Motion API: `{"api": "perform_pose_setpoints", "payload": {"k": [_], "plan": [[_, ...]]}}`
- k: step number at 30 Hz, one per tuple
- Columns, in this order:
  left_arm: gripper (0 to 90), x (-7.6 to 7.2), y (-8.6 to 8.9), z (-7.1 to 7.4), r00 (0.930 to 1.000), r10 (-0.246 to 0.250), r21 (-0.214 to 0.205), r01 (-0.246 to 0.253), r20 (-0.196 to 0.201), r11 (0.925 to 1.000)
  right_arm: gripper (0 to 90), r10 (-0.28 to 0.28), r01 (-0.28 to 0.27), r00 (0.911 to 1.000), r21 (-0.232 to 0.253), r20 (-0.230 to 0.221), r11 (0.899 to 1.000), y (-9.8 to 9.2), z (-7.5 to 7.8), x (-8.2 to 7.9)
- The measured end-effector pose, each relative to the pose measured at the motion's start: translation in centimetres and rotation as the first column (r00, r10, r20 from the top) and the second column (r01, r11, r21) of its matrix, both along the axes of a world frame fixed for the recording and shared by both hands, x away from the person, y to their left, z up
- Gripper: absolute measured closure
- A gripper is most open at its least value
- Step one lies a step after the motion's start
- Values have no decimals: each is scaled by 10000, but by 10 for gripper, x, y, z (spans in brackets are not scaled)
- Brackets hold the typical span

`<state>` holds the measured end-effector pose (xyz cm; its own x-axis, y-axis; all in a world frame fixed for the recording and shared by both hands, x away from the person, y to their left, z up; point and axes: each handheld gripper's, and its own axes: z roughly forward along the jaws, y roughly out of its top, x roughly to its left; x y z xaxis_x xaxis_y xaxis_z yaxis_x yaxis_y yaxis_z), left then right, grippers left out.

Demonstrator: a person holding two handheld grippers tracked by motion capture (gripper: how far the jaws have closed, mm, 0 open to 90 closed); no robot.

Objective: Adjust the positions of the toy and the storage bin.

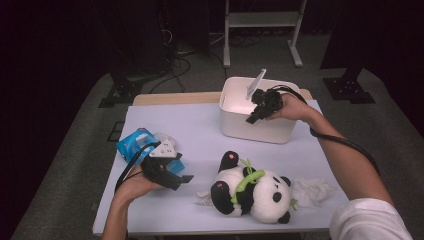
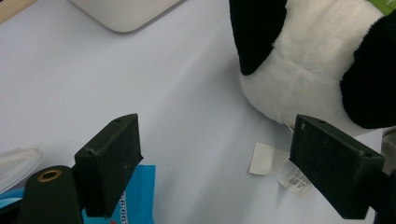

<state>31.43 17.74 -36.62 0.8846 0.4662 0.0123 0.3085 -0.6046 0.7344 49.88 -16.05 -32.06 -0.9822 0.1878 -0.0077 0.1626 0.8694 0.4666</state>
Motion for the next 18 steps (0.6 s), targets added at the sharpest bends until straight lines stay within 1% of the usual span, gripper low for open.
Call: {"api": "perform_pose_setpoints", "payload": {"k": [2, 4, 6, 8, 9, 13, 15, 16, 18], "plan": [[153, 1, -1, 0, 10000, -81, 69, 81, 0, 9999, 863, 204, -204, 9998, -20, 44, 9998, 4, 0, -7], [152, 1, -1, -1, 9999, -110, 29, 110, 1, 9999, 860, 327, -327, 9995, 33, 37, 9995, 9, 0, -13], [152, 0, 0, -1, 10000, -27, -108, 27, 7, 9999, 858, 470, -470, 9989, 30, 76, 9989, 15, 0, -21], [152, 0, 0, 0, 10000, -89, -82, 89, 36, 9999, 858, 580, -580, 9983, 14, 48, 9983, 19, 0, -27], [153, -1, 0, 0, 9999, -131, -61, 131, 47, 9999, 857, 654, -654, 9978, 18, 100, 9979, 21, 0, -28], [152, -1, -1, -1, 9998, -189, -58, 189, -1, 9998, 856, 705, -705, 9975, 76, 9, 9975, 26, 0, -36], [152, -1, -1, -2, 9997, -261, -56, 261, -3, 9996, 855, 785, -786, 9969, 156, 66, 9968, 28, -1, -39], [153, 0, -1, -2, 9996, -284, -41, 284, -5, 9996, 852, 799, -799, 9968, 200, 5, 9966, 29, -1, -42], [152, 0, -1, -3, 9997, -243, -103, 242, -41, 9997, 853, 915, -915, 9958, 257, 9, 9955, 31, -2, -45]]}}
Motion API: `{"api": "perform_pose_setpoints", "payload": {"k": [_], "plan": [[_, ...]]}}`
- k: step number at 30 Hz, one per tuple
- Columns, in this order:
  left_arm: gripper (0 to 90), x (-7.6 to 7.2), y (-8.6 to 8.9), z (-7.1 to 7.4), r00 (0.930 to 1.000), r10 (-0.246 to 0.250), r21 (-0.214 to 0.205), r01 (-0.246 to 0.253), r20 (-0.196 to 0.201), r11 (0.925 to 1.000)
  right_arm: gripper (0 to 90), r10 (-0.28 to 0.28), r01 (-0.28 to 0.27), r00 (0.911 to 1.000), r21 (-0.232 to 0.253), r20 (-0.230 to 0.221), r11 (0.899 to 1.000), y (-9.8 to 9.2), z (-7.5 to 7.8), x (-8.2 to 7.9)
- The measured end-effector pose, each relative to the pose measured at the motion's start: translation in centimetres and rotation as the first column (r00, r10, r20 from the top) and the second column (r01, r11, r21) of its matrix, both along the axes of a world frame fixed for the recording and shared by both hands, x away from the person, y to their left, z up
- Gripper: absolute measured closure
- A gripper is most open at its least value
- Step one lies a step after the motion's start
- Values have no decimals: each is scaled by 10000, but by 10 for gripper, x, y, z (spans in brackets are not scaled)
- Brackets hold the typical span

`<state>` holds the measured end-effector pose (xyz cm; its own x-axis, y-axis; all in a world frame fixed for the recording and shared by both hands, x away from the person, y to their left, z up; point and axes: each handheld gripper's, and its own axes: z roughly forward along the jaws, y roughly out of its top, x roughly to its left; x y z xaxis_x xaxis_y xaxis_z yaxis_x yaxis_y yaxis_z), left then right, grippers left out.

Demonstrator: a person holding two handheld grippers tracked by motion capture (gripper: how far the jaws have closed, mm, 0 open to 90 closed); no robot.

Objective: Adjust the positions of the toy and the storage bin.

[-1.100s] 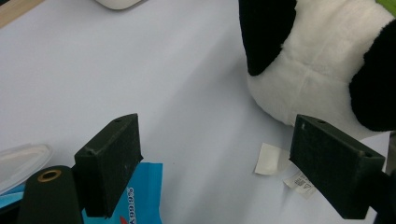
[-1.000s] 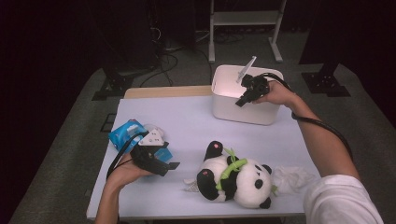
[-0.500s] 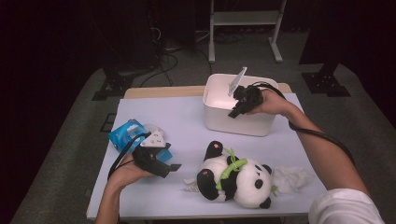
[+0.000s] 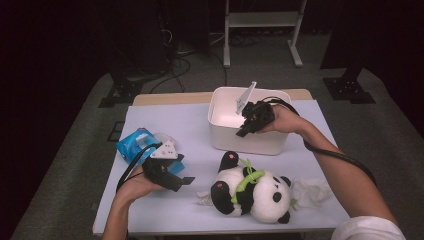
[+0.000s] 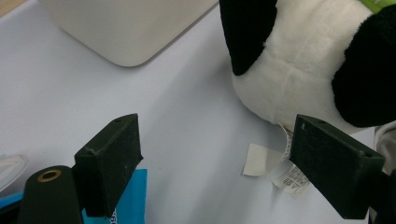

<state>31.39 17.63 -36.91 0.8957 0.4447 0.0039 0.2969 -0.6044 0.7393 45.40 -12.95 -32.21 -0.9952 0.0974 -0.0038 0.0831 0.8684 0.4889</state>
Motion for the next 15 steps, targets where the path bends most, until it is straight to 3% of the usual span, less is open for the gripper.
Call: {"api": "perform_pose_setpoints", "payload": {"k": [15], "plan": [[152, -2, 0, 3, 10000, -66, -57, 66, 46, 10000, 853, 214, -214, 9998, -40, 31, 9998, 9, 0, -14]]}}
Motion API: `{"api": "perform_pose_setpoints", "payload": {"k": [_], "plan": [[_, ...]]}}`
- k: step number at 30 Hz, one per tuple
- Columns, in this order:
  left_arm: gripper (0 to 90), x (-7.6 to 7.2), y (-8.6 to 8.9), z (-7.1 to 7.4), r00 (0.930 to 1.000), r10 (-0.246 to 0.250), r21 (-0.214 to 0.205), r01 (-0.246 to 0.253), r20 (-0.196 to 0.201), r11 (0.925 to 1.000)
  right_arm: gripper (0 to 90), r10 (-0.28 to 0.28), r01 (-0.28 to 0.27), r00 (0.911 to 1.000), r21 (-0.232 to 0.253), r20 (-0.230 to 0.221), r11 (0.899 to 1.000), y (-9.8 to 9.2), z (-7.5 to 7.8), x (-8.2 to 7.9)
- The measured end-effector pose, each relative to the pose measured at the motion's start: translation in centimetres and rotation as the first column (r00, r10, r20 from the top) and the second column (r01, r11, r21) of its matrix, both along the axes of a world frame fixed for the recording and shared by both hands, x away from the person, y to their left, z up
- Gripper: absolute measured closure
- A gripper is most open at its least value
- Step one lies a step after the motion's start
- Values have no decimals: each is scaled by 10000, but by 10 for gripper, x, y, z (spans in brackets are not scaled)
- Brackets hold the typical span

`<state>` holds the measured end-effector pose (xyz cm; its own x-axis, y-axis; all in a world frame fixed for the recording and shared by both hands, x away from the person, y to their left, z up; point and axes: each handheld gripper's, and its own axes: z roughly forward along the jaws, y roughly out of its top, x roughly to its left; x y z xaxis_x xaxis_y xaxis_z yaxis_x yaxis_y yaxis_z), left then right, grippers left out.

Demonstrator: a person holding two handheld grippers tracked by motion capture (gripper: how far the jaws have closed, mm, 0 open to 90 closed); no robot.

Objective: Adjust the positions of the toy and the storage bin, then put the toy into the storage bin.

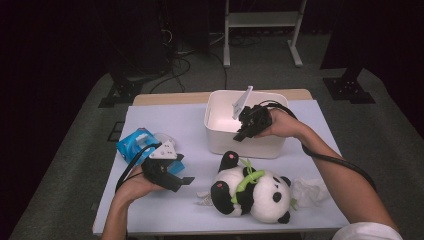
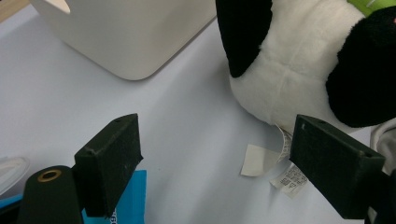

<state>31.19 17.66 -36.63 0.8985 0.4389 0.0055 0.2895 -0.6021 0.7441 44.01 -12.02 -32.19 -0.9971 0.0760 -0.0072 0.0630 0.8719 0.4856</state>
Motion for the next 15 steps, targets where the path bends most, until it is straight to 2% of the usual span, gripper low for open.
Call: {"api": "perform_pose_setpoints", "payload": {"k": [15], "plan": [[153, -4, -2, 0, 10000, -77, 163, 76, 55, 9998, 854, 23, -23, 10000, 205, -3, 9998, -1, -1, -7]]}}
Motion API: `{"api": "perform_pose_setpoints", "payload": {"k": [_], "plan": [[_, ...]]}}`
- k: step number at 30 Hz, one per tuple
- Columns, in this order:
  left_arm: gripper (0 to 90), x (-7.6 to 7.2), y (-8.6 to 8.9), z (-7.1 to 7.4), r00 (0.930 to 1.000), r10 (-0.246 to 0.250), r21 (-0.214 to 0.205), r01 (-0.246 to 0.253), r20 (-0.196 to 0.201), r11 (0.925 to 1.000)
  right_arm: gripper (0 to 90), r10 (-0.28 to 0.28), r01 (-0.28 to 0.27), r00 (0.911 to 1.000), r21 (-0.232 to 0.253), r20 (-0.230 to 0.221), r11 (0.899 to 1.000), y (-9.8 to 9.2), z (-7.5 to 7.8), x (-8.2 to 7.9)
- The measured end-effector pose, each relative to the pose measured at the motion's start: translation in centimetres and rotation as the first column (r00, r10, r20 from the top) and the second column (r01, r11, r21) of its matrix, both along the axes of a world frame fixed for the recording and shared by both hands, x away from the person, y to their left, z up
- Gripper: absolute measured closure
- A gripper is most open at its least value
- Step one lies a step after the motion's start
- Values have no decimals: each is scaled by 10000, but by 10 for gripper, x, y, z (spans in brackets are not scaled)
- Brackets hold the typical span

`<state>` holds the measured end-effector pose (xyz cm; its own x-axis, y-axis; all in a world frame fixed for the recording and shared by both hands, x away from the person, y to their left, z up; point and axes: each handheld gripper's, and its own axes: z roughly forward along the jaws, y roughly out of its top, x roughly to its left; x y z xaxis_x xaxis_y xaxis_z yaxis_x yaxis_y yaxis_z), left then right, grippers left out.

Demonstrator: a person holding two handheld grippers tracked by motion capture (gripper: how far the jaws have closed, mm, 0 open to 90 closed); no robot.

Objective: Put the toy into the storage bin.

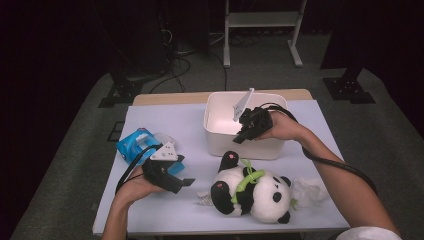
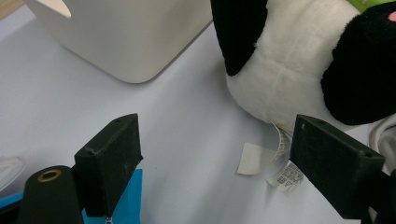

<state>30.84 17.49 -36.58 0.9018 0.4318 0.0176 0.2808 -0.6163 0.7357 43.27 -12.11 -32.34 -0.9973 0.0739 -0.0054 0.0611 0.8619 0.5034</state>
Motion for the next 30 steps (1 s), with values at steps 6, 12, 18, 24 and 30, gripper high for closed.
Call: {"api": "perform_pose_setpoints", "payload": {"k": [6, 12, 18, 24, 30], "plan": [[152, -1, 0, 0, 10000, 22, -17, -22, 2, 10000, 837, -83, 83, 10000, 115, 28, 9999, 0, 1, -4], [152, -3, -1, 0, 10000, -4, 9, 4, 15, 10000, 684, -530, 528, 9985, 154, 133, 9985, -5, 6, -5], [152, -2, -2, -1, 10000, -22, 92, 22, 30, 10000, 639, -844, 835, 9963, 536, 133, 9951, -19, 13, -8], [152, -3, -2, 0, 10000, 8, 133, -9, 58, 9999, 687, -786, 777, 9966, 361, 248, 9963, -16, 11, -11], [152, -3, -3, -1, 10000, -4, 101, 4, 17, 9999, 865, -478, 473, 9986, 215, 231, 9986, -7, 4, -10]]}}
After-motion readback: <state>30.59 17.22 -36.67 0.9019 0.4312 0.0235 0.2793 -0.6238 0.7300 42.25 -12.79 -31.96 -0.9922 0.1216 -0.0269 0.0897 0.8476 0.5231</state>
